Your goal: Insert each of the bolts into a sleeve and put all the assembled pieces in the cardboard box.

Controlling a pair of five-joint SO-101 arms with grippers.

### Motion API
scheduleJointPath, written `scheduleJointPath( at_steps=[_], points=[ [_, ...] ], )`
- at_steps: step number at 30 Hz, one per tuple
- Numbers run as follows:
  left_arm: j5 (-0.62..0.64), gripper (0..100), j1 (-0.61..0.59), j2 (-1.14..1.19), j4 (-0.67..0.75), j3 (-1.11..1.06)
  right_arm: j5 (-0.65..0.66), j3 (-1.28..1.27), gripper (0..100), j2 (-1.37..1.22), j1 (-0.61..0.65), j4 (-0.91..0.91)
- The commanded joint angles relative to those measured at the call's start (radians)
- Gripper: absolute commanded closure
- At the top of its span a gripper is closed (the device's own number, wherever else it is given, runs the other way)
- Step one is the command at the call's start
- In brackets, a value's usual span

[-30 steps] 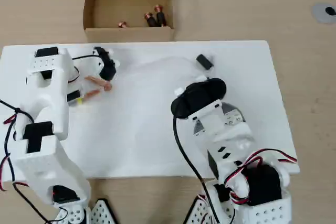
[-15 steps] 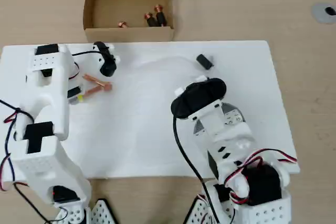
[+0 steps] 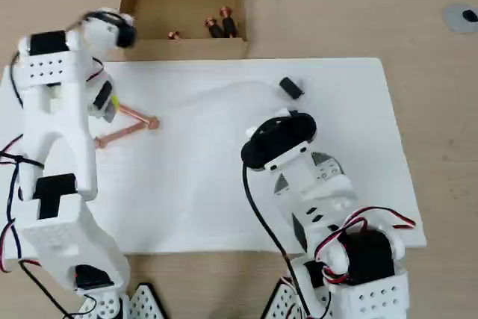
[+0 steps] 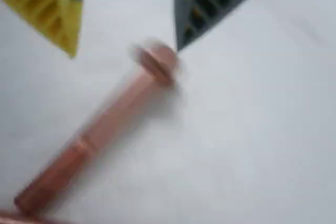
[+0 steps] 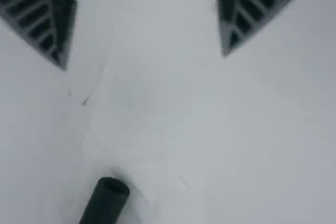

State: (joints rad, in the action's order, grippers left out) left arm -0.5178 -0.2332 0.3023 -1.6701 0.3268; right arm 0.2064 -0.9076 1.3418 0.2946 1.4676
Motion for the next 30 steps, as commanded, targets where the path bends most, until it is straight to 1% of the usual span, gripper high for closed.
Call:
scheduleJointPath(
  at_steps=[1,3,4,5,6,7,11,16,20,22,27,30],
  points=[
    [0.773,87,-0.046,-0.008,-0.038,0.025,0.002,-0.002,77.1,-0.002,-0.016,-0.026],
    [1.085,87,-0.049,-0.005,-0.043,0.023,0.002,-0.002,77.1,-0.002,-0.016,-0.026],
    [1.206,87,-0.051,-0.005,-0.049,0.017,0.002,-0.002,77.1,-0.002,-0.016,-0.026],
    [1.284,87,-0.049,-0.008,-0.054,0.006,0.002,-0.002,77.1,-0.002,-0.016,-0.026],
    [1.335,87,-0.048,-0.012,-0.055,0.002,0.005,-0.002,77.1,-0.002,-0.016,-0.026],
    [1.356,87,-0.046,-0.012,-0.057,-0.006,0.005,-0.002,77.1,-0.002,-0.016,-0.026],
    [1.369,87,-0.051,-0.007,-0.06,-0.029,0.005,-0.002,77.1,-0.002,-0.016,-0.026],
    [1.544,86,-0.057,-0.012,-0.06,-0.14,0.006,-0.004,77.1,-0.004,-0.016,-0.026],
    [1.559,86,-0.048,-0.005,-0.06,-0.222,0.006,-0.004,77.1,-0.004,-0.016,-0.026],
    [1.588,86,-0.054,-0.004,-0.058,-0.25,0.006,-0.004,77.1,-0.004,-0.016,-0.026],
    [1.606,86,-0.046,-0.004,-0.051,-0.252,0.003,-0.004,77.1,-0.004,-0.016,-0.026],
    [1.619,86,-0.041,-0.004,-0.008,-0.261,0.002,-0.004,77.1,-0.004,-0.016,-0.026]
  ],
)
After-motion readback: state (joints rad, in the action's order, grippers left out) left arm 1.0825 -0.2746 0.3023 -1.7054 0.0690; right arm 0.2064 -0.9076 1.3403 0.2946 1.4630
